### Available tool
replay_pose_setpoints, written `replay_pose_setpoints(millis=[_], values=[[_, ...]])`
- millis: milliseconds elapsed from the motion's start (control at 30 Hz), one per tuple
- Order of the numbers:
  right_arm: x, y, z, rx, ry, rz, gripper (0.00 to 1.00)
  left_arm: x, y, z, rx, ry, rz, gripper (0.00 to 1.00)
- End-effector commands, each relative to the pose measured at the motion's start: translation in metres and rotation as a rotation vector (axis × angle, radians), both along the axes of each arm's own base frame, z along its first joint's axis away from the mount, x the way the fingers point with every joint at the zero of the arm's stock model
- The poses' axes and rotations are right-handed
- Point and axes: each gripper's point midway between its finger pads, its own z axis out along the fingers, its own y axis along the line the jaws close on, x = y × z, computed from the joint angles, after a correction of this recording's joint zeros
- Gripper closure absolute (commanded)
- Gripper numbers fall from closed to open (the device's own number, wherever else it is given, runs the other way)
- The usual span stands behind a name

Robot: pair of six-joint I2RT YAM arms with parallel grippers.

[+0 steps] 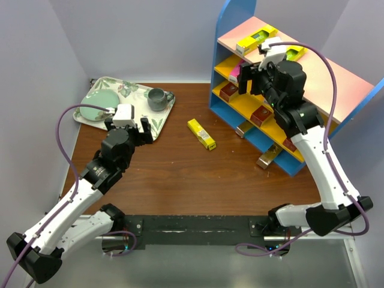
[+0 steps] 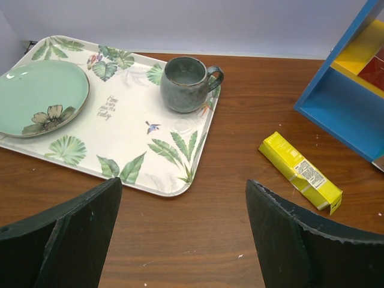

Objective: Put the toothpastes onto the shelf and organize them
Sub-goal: Place the toothpaste on the shelf.

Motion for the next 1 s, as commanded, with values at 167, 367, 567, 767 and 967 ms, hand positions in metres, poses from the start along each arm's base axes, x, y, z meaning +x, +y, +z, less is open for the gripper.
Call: replay_pose_setpoints(millis=[167,367,567,767,967], values=[[-0.04,0.046,-0.01,0.009,0.057,0.316,0.11,0.004,0.001,0.003,-0.026,-0.013,0.01,0.11],[-0.051,0.084,-0.083,-0.129,0.153,0.374,0.09,0.002,0.006,0.01,-0.033,-0.047,0.021,0.11],[-0.056,0.113,-0.165,-0.165,0.249,0.393,0.1,-0.001,0.011,0.017,-0.035,-0.079,0.023,0.1],[-0.039,0.119,-0.24,-0.216,0.333,0.315,0.11,-0.007,0.006,0.025,-0.019,-0.139,-0.041,0.05],[-0.01,0.117,-0.282,-0.261,0.361,0.232,0.11,-0.01,0.001,0.026,0.015,-0.163,-0.095,0.01]])
